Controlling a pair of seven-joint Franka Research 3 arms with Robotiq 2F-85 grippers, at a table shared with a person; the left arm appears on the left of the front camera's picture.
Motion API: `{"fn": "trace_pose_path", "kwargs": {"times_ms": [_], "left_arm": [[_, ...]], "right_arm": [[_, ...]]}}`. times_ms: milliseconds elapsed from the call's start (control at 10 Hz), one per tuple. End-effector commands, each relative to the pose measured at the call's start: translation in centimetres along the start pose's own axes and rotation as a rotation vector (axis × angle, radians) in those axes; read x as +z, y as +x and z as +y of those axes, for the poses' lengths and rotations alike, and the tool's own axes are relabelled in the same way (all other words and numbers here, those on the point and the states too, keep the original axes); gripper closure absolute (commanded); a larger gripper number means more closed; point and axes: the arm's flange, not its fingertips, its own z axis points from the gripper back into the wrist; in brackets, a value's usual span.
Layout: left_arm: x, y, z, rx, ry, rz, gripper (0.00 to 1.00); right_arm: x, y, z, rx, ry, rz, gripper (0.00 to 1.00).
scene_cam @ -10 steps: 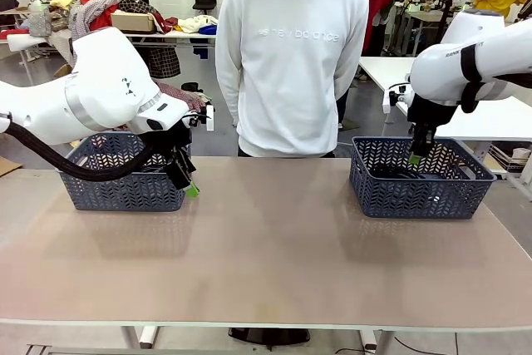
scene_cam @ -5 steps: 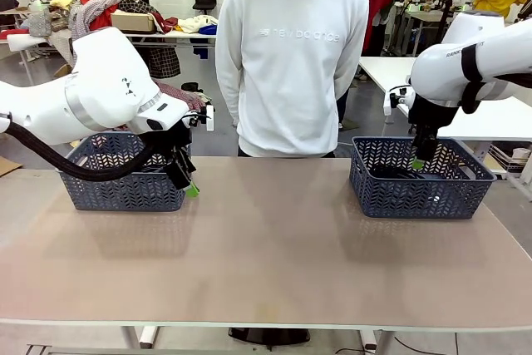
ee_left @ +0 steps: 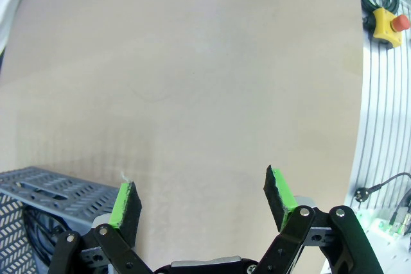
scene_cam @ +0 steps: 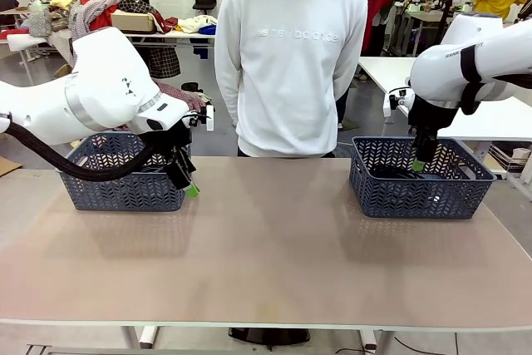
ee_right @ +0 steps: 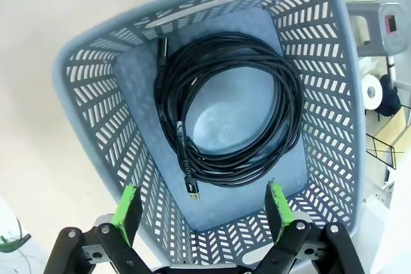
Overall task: Organize the cables according to human instructions.
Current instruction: Pick up a bundle of cables and place it in the basket indicated by the human.
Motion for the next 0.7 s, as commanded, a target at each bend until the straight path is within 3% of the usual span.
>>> {"fn": "trace_pose_path", "kwargs": {"times_ms": [0, 600], "left_arm": [[0.19, -0.08, 0.04, 0.003, -0.002, -0.001, 0.00], [0.19, -0.08, 0.04, 0.003, -0.002, -0.001, 0.00]], "right_arm": [[0.16, -0.03, 0.00, 0.006, -0.002, -0.002, 0.00], [0.16, -0.03, 0.00, 0.006, -0.002, -0.002, 0.00]]}}
